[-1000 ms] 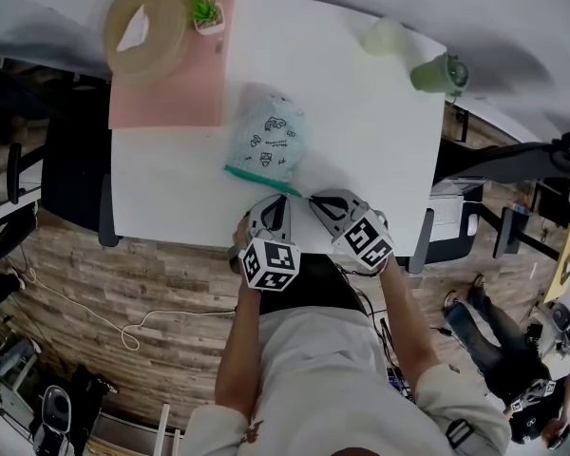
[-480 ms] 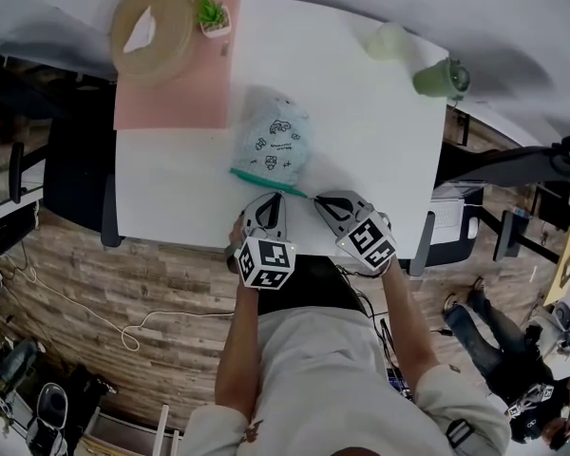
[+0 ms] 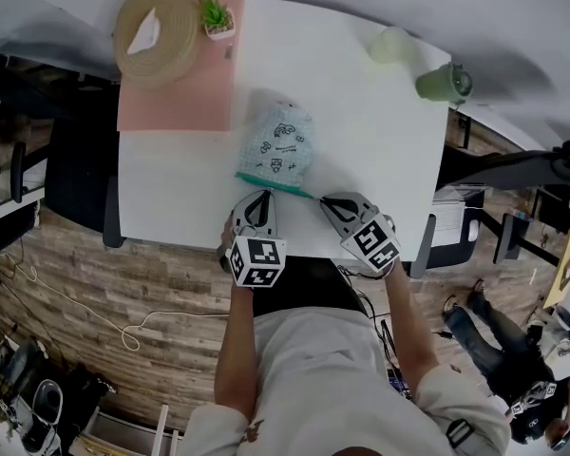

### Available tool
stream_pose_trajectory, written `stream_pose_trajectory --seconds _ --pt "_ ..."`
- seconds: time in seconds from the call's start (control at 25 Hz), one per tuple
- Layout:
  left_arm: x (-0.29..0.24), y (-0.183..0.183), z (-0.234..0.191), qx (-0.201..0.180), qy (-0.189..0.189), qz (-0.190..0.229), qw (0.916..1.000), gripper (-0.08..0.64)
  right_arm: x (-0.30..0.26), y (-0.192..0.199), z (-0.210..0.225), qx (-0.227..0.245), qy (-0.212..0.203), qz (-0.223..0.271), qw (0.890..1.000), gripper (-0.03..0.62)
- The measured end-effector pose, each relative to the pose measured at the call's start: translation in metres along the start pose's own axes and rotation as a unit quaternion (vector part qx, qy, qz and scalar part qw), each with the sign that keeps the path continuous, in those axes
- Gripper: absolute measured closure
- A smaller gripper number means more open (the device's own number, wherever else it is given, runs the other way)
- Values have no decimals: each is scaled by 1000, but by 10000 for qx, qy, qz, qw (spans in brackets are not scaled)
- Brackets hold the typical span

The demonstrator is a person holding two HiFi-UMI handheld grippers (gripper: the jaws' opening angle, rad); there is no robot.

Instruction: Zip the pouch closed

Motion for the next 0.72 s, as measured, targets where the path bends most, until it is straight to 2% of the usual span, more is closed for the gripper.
stream_pose_trajectory --seconds 0.72 --pt "4 6 -23 49 -219 -30 9997 560 2 2 2 -63 109 -28 9999 591"
Point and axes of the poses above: the fingertips, and each gripper's own axes: x backward along the fingers, z to its right, y out of its underside, the point moved 5 cm from there along x, backward along the fingers, and after that the axes turned 4 degrees about z, right-handed, at the moved point
